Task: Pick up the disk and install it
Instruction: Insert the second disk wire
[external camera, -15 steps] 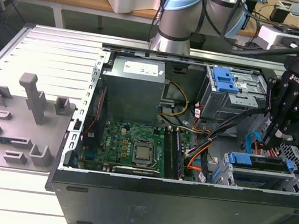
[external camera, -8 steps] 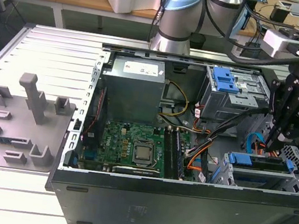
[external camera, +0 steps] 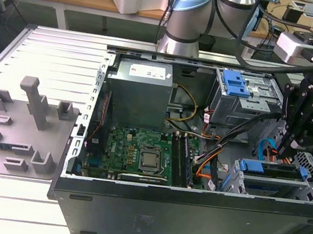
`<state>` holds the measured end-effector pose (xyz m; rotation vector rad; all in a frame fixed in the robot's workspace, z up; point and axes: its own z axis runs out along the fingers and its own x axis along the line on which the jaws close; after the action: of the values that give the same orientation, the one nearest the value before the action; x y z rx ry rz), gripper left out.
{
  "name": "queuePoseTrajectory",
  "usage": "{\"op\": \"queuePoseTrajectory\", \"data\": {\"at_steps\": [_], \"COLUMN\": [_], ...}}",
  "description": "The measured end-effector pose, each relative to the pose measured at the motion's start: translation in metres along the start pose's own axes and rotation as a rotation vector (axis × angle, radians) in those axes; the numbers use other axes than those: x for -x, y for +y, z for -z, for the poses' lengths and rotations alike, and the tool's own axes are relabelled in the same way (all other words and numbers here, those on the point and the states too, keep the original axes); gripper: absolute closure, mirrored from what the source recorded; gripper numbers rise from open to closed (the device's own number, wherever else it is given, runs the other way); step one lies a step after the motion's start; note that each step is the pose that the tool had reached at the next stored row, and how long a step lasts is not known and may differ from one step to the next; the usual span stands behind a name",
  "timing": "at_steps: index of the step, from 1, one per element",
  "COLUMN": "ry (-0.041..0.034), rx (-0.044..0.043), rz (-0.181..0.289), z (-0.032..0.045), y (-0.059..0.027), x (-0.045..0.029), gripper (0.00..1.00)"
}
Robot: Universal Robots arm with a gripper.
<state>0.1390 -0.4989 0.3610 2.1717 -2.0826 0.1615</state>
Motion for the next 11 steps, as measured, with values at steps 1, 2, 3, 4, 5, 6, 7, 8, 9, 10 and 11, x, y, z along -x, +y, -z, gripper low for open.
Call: {"op": "queuePoseTrajectory", "data": {"at_steps": [1, 2, 3, 4, 5, 6, 7, 8, 9, 10, 11], "ry": [0.0, 0.0, -0.0001, 0.0, 0.0, -0.0001, -0.0001, -0.0002, -0.0005, -0.0007, -0.0009], "rx": [0.0, 0.0, 0.0, -0.0001, 0.0, 0.0, 0.0, 0.0, 0.0, -0.0001, -0.0001], "rz": [0.0, 0.0, 0.0, 0.0, 0.0, 0.0, 0.0, 0.0, 0.0, 0.0, 0.0], "z": [0.0, -0.0001, -0.0003, -0.0004, -0.0005, -0.0007, -0.0008, -0.001, -0.0011, -0.0012, -0.0014], "y": [0.0, 0.0, 0.0, 0.0001, 0.0001, 0.0002, 0.0002, 0.0002, 0.0002, 0.0002, 0.0003], "x": [-0.0002, -0.0008, -0.0013, -0.0025, -0.0033, -0.0043, -0.0048, -0.0055, -0.0059, -0.0064, -0.0066], "gripper": [0.84, 0.84, 0.84, 0.84, 0.84, 0.84, 0.84, 0.84, 0.84, 0.84, 0.84]}}
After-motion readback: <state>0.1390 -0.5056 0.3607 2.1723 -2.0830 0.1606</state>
